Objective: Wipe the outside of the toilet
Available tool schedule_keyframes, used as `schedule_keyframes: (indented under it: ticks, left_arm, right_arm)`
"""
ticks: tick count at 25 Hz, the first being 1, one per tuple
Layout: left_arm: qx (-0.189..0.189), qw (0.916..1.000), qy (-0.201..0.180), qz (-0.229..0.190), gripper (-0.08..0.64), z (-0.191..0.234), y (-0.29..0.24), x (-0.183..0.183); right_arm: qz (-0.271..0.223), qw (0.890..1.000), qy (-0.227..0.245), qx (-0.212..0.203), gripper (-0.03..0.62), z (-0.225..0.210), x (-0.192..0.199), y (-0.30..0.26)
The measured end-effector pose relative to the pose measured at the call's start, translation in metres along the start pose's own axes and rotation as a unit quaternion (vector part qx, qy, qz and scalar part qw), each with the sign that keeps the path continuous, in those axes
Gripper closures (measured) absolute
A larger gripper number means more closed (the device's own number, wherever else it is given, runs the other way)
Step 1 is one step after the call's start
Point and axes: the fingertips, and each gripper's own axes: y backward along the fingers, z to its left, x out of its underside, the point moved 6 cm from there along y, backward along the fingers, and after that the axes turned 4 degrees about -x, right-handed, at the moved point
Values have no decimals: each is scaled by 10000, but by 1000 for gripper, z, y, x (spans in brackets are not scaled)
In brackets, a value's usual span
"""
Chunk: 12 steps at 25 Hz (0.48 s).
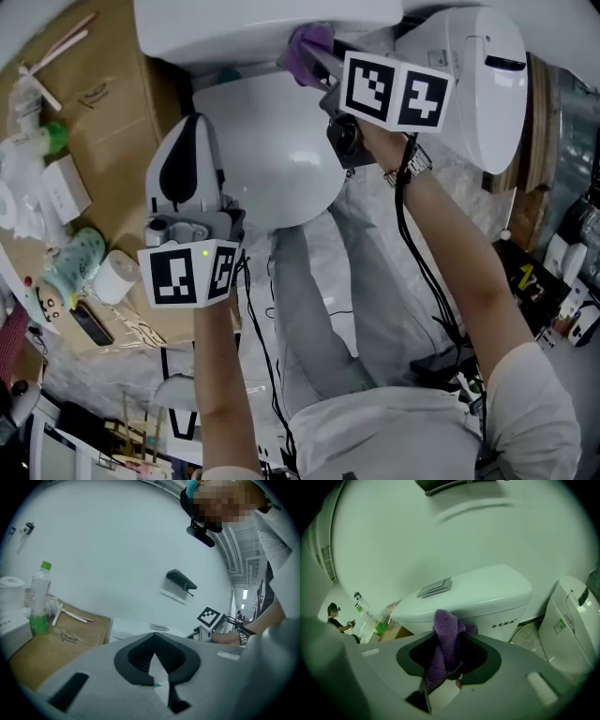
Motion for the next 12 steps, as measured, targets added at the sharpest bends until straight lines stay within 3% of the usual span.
schedule_keyframes:
  ticks: [12]
  left_arm:
    - [-188, 9993, 332, -8, 555, 52, 28, 9]
  right_arm:
    - [484, 9974, 253, -466, 445, 92, 13, -61]
